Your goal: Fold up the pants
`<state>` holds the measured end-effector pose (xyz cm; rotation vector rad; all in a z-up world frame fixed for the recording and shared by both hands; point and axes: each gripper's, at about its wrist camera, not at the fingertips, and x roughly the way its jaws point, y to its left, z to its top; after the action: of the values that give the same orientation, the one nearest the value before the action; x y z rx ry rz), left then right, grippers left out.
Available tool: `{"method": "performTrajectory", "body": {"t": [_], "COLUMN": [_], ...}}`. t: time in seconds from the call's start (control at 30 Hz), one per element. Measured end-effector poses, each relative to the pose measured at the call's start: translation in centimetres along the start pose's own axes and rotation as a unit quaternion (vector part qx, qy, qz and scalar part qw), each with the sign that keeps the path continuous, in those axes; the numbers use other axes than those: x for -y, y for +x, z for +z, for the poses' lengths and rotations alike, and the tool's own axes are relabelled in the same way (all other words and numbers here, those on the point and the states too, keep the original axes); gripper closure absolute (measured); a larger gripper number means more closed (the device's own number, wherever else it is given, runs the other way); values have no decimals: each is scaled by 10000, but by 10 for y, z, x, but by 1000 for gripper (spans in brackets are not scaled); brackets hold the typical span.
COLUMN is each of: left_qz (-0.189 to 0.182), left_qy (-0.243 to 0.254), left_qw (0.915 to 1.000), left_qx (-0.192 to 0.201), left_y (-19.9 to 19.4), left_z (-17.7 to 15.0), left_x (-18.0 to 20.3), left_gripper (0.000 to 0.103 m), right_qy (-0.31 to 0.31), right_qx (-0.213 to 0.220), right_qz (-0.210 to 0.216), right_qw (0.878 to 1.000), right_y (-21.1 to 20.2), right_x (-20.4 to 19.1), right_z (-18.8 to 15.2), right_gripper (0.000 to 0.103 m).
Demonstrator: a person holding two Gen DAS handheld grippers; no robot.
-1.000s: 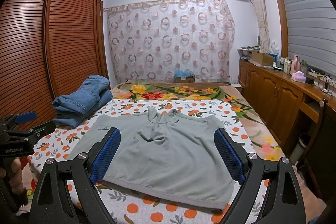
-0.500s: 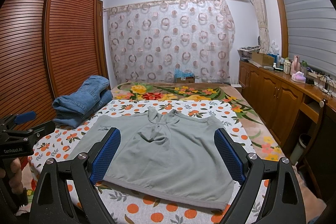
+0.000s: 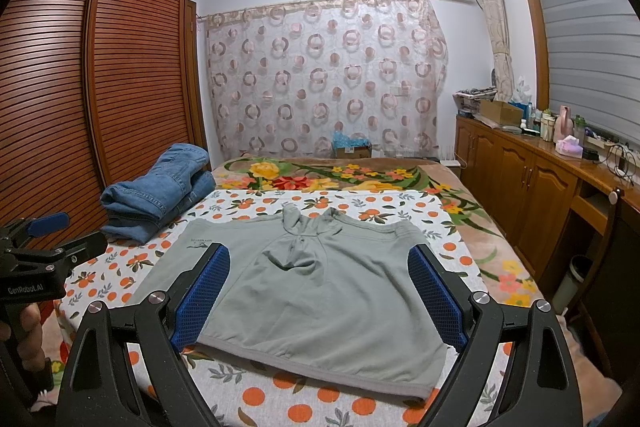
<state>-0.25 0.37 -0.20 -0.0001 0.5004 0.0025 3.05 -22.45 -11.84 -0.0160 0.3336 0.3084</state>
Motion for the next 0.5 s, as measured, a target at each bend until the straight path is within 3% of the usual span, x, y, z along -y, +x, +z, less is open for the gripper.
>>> {"method": "performTrajectory", "body": {"t": [0.3,0.5], "left_qz": [-61,-209], "left_qy": [25,60], "left_qw": [9999,9993], "left_qx": [-105,-318], "left_y": [-6,14], "left_z": [7,2], "left_x": [12,12], "left_gripper": [0,0], "right_qy": [30,56], "right_qx": [-51,-164], "right_qz": [-14,-59], "right_qw": [10000,9998], "right_y": [3,12], "right_x": [3,8], "right_z": [1,-2], "right_gripper": [11,11]}}
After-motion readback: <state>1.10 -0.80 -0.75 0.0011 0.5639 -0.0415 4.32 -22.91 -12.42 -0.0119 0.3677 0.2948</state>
